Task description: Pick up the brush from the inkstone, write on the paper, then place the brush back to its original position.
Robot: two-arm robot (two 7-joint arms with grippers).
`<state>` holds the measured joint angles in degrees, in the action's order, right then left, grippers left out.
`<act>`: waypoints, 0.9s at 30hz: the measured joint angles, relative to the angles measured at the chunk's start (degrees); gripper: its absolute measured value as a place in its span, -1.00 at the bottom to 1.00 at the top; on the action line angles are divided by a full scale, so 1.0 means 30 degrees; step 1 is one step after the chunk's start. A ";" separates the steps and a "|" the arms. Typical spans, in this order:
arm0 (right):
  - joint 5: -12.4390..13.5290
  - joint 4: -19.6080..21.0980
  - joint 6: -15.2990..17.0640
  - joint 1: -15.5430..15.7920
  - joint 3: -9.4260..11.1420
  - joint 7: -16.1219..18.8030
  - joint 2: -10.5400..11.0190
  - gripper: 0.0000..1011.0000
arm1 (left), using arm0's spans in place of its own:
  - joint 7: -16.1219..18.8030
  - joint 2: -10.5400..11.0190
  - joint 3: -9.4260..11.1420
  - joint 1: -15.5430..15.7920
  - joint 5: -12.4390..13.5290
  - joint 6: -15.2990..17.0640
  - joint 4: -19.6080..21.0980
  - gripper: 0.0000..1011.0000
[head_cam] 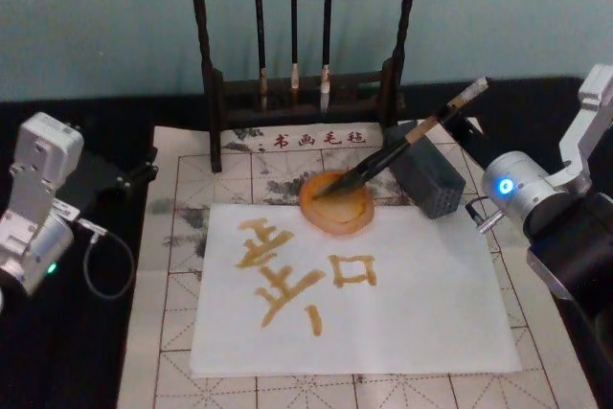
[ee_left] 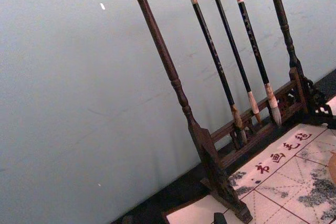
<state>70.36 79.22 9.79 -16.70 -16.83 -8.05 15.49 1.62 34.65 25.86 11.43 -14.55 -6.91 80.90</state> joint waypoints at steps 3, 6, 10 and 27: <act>-0.0001 0.0000 0.0009 0.0000 0.0015 0.0007 -0.0005 -0.64 | 0.0000 0.0000 -0.0001 0.0000 0.0000 0.0000 0.0001 0.98; -0.0003 0.0000 0.0018 0.0001 0.0026 0.0016 -0.0011 -0.64 | 0.0000 -0.0001 0.0000 0.0000 0.0000 0.0001 0.0001 0.98; -0.0007 0.0000 0.0025 0.0002 0.0037 0.0029 -0.0017 -0.64 | -0.0001 0.0000 0.0000 0.0000 0.0000 0.0000 0.0001 0.98; -0.0039 0.0018 0.0049 0.0025 0.0063 0.0074 -0.0027 0.29 | 0.0000 0.0000 0.0000 -0.0001 0.0000 0.0000 0.0001 0.98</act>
<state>70.24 79.27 9.94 -16.62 -16.64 -7.83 15.41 1.62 34.65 25.86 11.43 -14.55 -6.91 80.90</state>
